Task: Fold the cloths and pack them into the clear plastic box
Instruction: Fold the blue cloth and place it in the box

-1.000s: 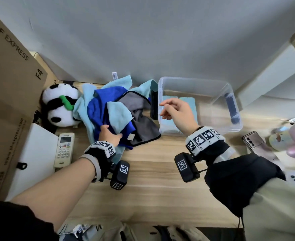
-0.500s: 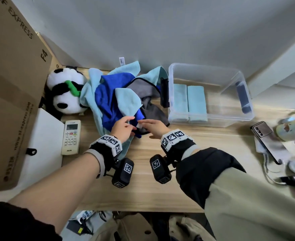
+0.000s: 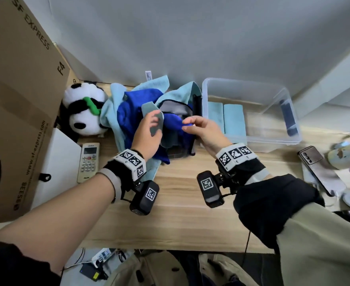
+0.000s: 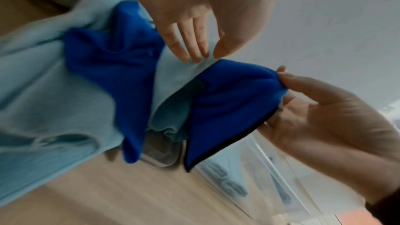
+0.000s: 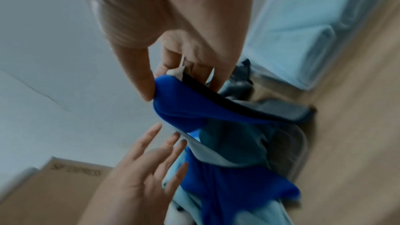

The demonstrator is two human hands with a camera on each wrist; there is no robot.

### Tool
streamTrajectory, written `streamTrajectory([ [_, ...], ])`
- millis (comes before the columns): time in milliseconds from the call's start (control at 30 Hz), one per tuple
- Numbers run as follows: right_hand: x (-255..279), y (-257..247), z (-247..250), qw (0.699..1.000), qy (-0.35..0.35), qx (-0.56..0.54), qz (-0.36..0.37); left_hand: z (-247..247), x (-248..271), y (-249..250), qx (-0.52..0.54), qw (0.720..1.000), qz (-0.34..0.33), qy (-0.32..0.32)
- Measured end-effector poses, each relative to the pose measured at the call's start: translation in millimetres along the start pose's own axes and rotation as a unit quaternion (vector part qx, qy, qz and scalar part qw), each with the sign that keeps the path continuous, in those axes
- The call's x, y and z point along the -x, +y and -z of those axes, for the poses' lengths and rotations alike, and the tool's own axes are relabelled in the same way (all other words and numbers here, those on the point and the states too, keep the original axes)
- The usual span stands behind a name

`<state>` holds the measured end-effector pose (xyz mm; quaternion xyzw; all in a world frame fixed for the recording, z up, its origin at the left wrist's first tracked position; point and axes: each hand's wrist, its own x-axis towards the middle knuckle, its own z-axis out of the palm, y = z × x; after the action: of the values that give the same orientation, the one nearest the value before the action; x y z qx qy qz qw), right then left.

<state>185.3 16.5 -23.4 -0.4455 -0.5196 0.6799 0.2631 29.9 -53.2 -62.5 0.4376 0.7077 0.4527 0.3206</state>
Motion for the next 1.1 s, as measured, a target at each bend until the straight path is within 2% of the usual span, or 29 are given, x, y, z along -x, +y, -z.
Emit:
streamTrajectory([
  [100,16.6,-39.5,20.0,0.999,-0.011,-0.024,0.047,-8.9,-7.4,32.5,-0.012,0.996,-0.084,-0.001],
  [200,39.5,-71.9,37.8,0.994,-0.039,-0.007,0.098,-21.0,-11.9,60.7,0.043,0.993,-0.109,-0.013],
  [267,55.8,-86.4,49.2,0.99,-0.073,0.007,0.12,-29.6,-6.4,85.9,0.132,0.986,-0.087,-0.058],
  [333,69.6,-92.5,60.1,0.986,-0.098,0.02,0.131,-40.0,0.9,108.2,0.223,0.966,-0.049,-0.121],
  [400,79.0,-90.3,67.4,0.987,-0.071,0.048,0.136,-50.0,6.7,123.5,0.254,0.948,-0.005,-0.19],
  [500,90.2,-74.0,77.1,0.984,0.023,0.109,0.139,-65.1,15.3,131.7,0.211,0.941,0.014,-0.263],
  [567,96.8,-60.1,83.0,0.983,0.057,0.119,0.129,-72.0,23.7,133.0,0.183,0.936,0.015,-0.3],
  [667,107.0,-44.5,94.6,0.98,0.097,0.125,0.122,-79.9,39.7,133.3,0.171,0.931,0.034,-0.32],
  [1000,123.1,-25.5,124.7,0.981,0.141,0.12,0.051,-94.7,66.3,141.0,0.106,0.905,-0.033,-0.412],
  [1100,126.2,-21.5,133.4,0.982,0.134,0.132,0.033,-102.8,71.5,143.2,0.098,0.905,-0.032,-0.413],
])
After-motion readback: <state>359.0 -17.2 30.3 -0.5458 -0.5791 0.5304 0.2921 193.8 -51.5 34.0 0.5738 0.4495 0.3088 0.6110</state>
